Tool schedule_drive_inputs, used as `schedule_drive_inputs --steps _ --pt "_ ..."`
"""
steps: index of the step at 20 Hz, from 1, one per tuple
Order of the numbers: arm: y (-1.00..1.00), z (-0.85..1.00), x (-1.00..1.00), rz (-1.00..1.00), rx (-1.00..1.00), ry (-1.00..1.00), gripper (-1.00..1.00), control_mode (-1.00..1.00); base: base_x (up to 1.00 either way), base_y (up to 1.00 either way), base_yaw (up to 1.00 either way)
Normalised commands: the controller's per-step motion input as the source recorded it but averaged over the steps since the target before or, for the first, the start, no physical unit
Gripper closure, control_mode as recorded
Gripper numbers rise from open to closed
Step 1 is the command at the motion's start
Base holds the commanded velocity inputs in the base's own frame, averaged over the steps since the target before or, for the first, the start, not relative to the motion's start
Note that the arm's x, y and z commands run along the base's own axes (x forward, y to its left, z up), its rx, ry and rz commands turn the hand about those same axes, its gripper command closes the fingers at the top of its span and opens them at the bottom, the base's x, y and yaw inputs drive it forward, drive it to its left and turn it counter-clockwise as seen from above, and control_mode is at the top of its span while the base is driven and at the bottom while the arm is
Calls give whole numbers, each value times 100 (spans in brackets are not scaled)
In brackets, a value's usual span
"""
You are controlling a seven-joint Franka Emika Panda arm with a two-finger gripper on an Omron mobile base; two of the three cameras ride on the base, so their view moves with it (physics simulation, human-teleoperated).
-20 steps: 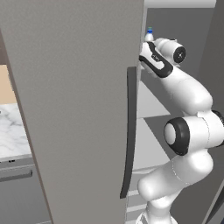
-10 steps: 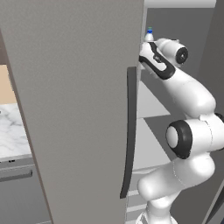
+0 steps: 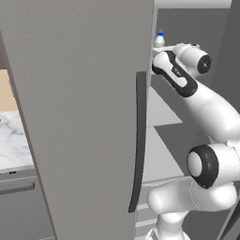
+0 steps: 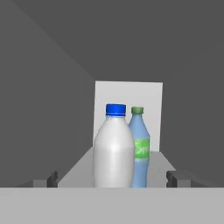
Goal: Take the bottled waters from the counter and place them in the freezer to freeze. Close the freezer door after placing the bottles.
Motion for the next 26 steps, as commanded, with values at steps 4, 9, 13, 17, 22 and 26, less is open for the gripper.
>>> schedule_drive_inputs --steps 4,9,13,17,22,26 --pt "25 20 -75 -4 0 4 -100 -100 0 0 0" --pt "16 26 -85 -6 0 9 -100 -100 0 0 0" --pt "8 29 -95 -7 0 10 -100 -100 0 0 0" --pt "1 32 -95 -7 2 12 -100 -100 0 0 0" --pt "0 23 -95 -7 5 16 -100 -100 0 0 0" --pt "1 2 -98 -3 9 21 -100 -100 0 0 0"
